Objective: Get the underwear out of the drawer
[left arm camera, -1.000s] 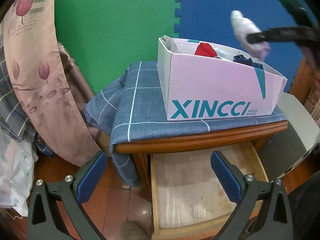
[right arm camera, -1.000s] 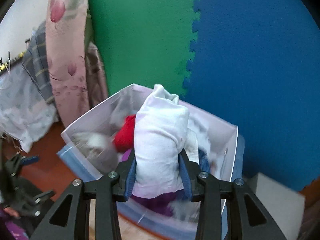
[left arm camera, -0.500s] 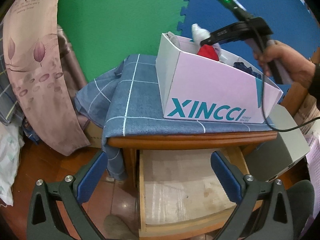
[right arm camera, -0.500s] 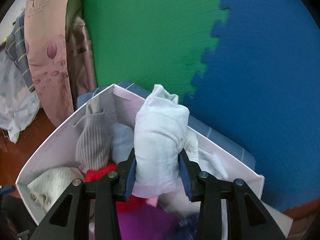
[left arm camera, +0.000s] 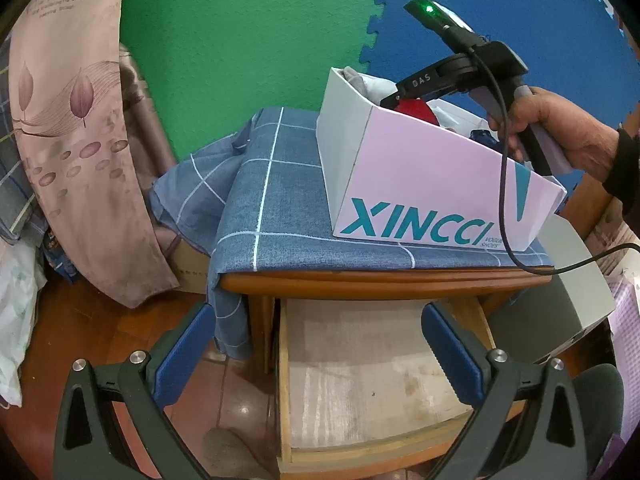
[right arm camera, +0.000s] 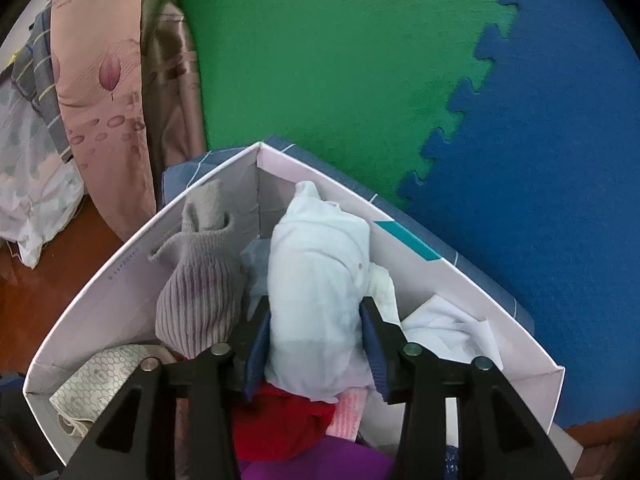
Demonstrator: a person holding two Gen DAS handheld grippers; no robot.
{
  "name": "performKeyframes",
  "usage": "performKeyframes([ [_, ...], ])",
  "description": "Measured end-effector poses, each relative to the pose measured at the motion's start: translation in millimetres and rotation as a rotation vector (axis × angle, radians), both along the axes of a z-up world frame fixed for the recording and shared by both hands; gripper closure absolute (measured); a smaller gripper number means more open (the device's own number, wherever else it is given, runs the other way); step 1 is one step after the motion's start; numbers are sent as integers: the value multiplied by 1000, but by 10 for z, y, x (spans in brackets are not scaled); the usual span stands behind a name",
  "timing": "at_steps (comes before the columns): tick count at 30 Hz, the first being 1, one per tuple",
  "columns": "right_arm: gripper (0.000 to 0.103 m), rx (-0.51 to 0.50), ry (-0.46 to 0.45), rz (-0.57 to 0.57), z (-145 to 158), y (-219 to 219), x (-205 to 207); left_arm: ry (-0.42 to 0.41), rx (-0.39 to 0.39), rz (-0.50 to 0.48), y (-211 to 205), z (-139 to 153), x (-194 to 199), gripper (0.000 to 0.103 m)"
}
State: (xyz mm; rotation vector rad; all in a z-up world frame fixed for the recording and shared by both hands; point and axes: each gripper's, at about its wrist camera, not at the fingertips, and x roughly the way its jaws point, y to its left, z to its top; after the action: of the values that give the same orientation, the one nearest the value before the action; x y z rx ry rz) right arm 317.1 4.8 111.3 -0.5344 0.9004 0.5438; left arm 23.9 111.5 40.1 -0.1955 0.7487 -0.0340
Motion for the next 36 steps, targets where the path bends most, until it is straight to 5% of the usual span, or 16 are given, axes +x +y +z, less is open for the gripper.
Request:
performKeyframes([
  [5, 45, 51, -37, -6, 146, -112, -133, 3, 9, 3, -21, -11, 12, 1],
  [10, 45, 160, -93, -1, 376, -330, -391, 4, 31, 2, -65, -16, 16, 1],
  [16, 40, 401, -188, 24, 657, -1004, -1274, -3, 70, -7, -142, -16, 5, 1],
  [27, 25, 532, -410, -255, 126, -2196, -2865, -43, 174, 20, -355, 30, -26, 1],
  [36, 21, 548, -380, -327, -89, -2403, -3042, -107, 325, 15, -619, 121, -143, 0],
])
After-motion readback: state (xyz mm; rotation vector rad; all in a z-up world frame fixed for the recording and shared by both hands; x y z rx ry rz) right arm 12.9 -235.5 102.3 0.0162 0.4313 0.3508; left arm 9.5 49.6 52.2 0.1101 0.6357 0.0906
